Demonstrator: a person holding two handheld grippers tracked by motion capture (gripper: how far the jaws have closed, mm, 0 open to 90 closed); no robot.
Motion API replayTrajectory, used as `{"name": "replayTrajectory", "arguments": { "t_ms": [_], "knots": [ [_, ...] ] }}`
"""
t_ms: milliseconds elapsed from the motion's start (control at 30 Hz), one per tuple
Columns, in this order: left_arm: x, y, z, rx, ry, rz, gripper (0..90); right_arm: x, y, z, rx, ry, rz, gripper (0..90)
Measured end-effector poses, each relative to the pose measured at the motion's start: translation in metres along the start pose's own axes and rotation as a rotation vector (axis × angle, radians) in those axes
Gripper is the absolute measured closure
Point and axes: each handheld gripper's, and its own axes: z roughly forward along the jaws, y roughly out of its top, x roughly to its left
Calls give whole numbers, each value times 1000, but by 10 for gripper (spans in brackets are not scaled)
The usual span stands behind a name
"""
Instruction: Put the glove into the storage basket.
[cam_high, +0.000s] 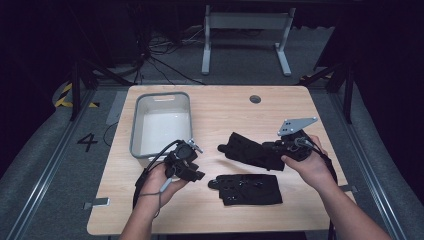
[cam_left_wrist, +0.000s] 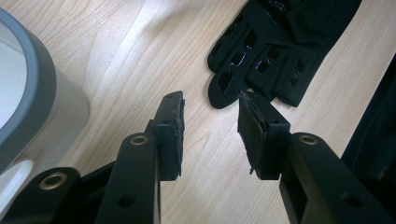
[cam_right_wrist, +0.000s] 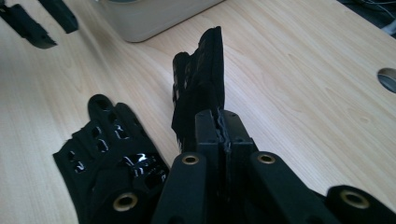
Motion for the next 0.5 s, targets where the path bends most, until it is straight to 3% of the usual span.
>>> {"name": "replayTrajectory", "arguments": {
  "t_ms": [500],
  "knots": [
    [0, 1, 1, -2, -7, 2, 611, 19, -12, 14, 8, 23, -40, 881]
  ]
}}
